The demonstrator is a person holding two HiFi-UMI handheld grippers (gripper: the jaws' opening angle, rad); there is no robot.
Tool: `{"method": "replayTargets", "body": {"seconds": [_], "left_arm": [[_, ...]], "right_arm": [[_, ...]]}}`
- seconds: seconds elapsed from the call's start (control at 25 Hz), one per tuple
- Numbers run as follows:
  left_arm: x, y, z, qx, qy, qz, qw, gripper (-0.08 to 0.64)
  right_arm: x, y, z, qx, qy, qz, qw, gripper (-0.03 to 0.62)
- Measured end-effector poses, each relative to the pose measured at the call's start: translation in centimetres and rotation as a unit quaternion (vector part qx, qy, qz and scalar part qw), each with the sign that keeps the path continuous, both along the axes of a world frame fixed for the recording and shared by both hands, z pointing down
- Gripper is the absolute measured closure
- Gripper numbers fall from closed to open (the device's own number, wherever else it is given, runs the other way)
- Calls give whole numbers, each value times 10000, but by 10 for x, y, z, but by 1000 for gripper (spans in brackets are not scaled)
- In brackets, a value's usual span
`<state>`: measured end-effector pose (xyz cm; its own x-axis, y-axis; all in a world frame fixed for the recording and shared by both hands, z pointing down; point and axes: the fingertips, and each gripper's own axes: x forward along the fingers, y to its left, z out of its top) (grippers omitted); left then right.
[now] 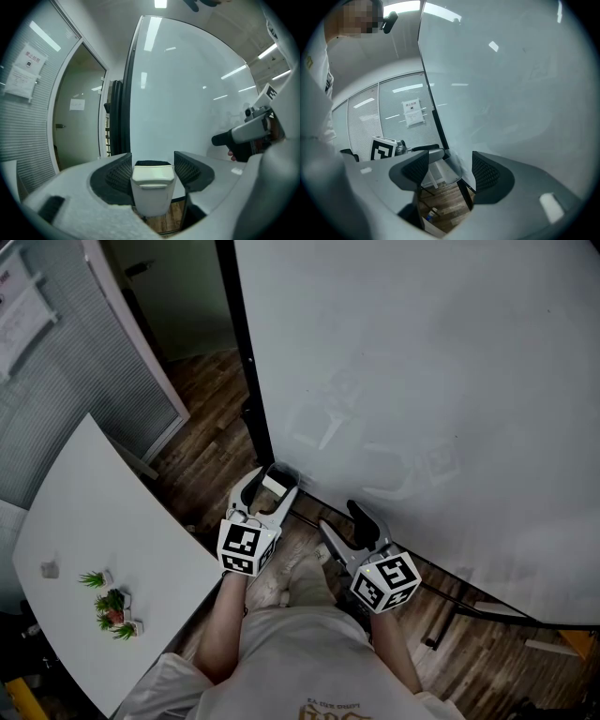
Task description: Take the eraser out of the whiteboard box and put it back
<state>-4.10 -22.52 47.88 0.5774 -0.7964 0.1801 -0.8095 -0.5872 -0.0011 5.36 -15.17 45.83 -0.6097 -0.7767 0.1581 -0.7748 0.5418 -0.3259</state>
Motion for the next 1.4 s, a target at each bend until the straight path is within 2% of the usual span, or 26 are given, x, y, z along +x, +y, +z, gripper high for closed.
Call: {"method": "replayTargets", "body": {"seconds": [0.36,0.52,0.68,0.84,1.0,1.2,1.32,1.4], "left_arm": [[-2,18,-29,239,303,95,9992,306],[-6,29,-36,136,479,96,9987,323],[-10,41,-44,63,667,124,9977,346],[-11,53,-54,123,833,133,9964,381],[-17,56,-58,178,880,27,9960,427],[-28,57,-61,234,909,-142,9955,496],[-32,59,-63,335,833,-193,9958,562],[-34,59,-62,348,767,-177,9963,562]], "right_arm": [[2,9,-8,133,62,43,9999,305],[-3,14,-13,248,106,25,9996,314],[-9,20,-18,347,95,-33,9993,352],[-12,25,-21,445,131,-63,9989,416],[-13,26,-26,573,183,6,9982,471],[-13,28,-31,697,231,64,9973,509],[-8,25,-34,739,240,137,9969,544],[-4,24,-36,776,269,205,9964,570]]}}
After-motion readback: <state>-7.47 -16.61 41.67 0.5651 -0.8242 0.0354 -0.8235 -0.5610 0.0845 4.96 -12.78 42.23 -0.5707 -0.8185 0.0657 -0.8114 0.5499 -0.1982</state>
